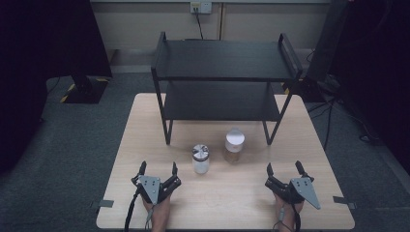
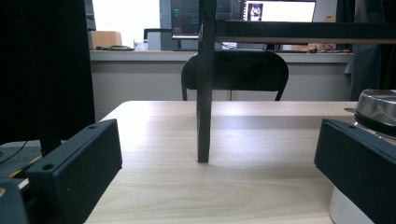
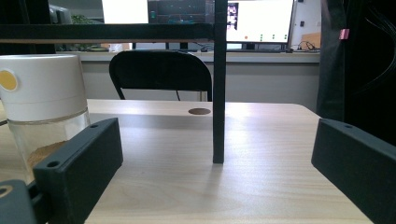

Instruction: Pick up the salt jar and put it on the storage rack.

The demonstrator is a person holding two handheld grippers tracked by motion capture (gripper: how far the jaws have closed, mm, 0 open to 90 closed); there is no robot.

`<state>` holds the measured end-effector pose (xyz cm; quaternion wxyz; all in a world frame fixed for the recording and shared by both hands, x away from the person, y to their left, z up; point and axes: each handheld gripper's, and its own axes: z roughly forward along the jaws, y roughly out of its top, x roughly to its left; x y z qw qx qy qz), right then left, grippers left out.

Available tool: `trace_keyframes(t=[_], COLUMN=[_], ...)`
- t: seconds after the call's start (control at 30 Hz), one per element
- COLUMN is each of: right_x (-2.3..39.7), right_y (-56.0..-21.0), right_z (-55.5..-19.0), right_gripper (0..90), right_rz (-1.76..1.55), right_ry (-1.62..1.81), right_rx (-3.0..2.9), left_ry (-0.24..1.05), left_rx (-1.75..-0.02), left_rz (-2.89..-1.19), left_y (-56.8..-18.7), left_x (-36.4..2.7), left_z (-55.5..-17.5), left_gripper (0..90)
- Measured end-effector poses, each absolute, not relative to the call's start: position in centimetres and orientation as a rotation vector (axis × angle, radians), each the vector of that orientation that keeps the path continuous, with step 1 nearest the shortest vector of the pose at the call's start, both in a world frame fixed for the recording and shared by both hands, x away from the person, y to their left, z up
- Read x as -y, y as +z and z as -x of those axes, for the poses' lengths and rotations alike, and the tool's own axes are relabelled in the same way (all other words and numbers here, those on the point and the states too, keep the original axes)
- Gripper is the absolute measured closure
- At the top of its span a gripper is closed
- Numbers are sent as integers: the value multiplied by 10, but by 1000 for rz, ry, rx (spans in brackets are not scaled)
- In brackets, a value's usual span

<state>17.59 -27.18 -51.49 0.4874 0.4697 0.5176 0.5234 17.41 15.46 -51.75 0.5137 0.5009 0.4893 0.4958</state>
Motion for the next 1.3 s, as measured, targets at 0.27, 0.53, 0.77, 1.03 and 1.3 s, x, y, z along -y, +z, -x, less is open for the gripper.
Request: trace_keyframes(t=[0.27, 0.53, 0.77, 1.03, 1.3], right_x=[272, 272, 272, 272, 272], right_y=[-515, -515, -515, -515, -515], right_z=[-176, -176, -176, -176, -176], right_gripper=[5, 5, 5, 5, 5], right_rz=[-1142, -1142, -1143, -1143, -1142], right_ry=[1273, 1273, 1271, 1271, 1273], right_rx=[-1258, -1258, -1256, -1256, -1257], left_ry=[1193, 1183, 1179, 1181, 1182], left_rx=[-1176, -1167, -1163, -1164, -1166], left_rz=[-1204, -1209, -1212, -1212, -1211], left_y=[-518, -518, -518, -518, -517], left_x=[-155, -157, -157, -157, -157], left_z=[-174, -174, -174, -174, -174], left_gripper=[2, 2, 2, 3, 2])
